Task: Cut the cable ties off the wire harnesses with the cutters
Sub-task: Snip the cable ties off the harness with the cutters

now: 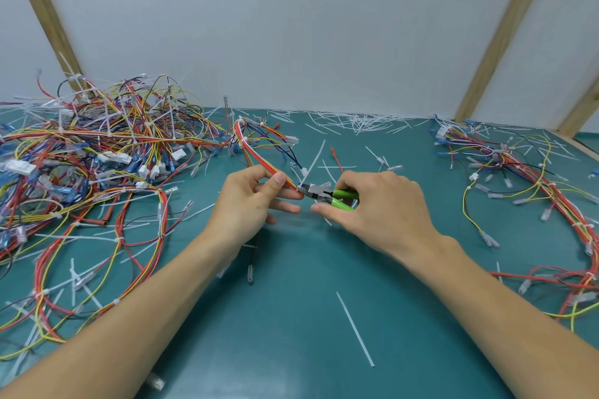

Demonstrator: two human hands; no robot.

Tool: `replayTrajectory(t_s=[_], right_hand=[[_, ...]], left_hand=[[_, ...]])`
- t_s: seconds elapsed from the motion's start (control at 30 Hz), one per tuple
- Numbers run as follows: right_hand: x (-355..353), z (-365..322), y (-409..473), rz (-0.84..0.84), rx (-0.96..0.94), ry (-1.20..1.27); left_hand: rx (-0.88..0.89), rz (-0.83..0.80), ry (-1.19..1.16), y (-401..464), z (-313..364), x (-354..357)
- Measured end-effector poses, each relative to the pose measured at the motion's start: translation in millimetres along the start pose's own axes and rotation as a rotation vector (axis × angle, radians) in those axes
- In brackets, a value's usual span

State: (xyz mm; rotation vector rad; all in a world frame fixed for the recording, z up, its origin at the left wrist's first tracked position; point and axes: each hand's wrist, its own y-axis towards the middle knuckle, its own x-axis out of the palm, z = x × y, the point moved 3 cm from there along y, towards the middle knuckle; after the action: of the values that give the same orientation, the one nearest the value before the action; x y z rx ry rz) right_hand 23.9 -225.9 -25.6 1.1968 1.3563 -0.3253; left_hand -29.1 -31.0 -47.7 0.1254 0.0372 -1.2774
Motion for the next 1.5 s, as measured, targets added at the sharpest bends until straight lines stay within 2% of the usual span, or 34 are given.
replayTrajectory(t_s=[0.37,0.8,1.27,1.5], right_hand=[[-0.4,-2.9,0.5,-0.051,0.003,-0.001],[-3.4,-4.4,2.3,-0.004,-0.047,-0.073],[-3.2,-8.5,0.2,0.007,-0.06,-0.009],[-1.1,-9.4,0.9,-0.04,-0.05,-0.002]], left_hand=[[0.018,-0.001,0.016,-1.6,1.8,3.3],[0.045,0.054,-0.017,-2.3,4.8,1.6],[0.032,0.036,-0.125,-4.1,8.3,2.9],[0.035,0.04,-0.13,-4.6,8.4,3.4]])
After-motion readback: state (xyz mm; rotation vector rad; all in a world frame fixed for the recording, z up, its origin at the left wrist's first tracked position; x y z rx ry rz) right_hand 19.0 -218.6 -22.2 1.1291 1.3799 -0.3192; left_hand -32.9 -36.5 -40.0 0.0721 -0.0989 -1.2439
